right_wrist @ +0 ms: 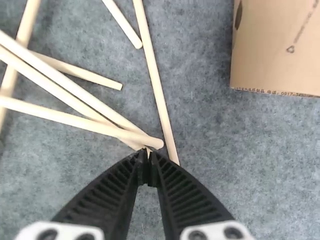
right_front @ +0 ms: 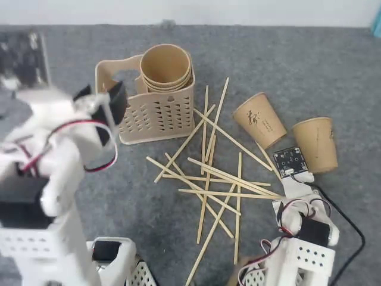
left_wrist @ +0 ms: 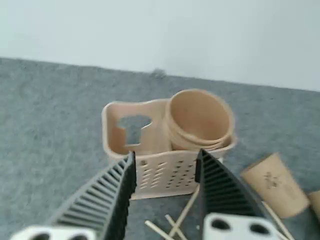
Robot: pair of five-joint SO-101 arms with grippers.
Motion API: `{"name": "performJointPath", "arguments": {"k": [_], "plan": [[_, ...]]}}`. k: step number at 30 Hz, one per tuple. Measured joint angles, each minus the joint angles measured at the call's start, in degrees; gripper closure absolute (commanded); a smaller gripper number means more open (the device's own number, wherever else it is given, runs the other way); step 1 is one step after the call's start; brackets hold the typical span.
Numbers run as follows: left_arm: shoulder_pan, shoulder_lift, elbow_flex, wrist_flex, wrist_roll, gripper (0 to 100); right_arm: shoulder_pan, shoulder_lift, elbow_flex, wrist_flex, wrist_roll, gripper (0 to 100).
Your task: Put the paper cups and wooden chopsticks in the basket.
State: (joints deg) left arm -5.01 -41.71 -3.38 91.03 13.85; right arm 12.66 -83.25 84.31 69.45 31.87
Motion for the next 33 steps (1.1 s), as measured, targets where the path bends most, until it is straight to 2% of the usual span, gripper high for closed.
{"name": "performJointPath", "arguments": {"k": [3, 9, 14, 20, 23, 26, 30, 33], "plan": [[-5.1, -8.5, 16.9, -7.6, -1.9, 82, 0.0, -0.2, 0.4, 0.0, 0.0, 99.1], [-14.2, -24.6, 52.4, -28.0, -3.0, 82, 0.0, -0.2, 0.9, 0.0, 0.0, 99.1], [-16.4, -29.2, 73.5, -35.4, -3.2, 82, 0.0, -0.2, 0.9, 0.0, 0.0, 99.1], [-16.9, -29.5, 83.5, -44.8, -3.3, 82, 0.2, -0.2, 0.9, 0.0, 0.0, 99.1], [-15.8, -29.5, 86.7, -47.1, -5.5, 82, 0.4, -0.2, 0.9, -0.9, 0.0, 99.1], [-12.9, -29.5, 89.8, -46.7, -10.6, 82, 0.4, -0.2, -0.5, -1.1, -2.3, 99.1], [-11.3, -30.9, 95.0, -45.8, -23.6, 82, 1.2, -0.2, -10.7, 4.7, -3.3, 99.1], [-9.8, -33.0, 95.9, -45.7, -27.1, 82, 1.2, -0.4, -21.4, 9.2, -3.3, 99.1]]}}
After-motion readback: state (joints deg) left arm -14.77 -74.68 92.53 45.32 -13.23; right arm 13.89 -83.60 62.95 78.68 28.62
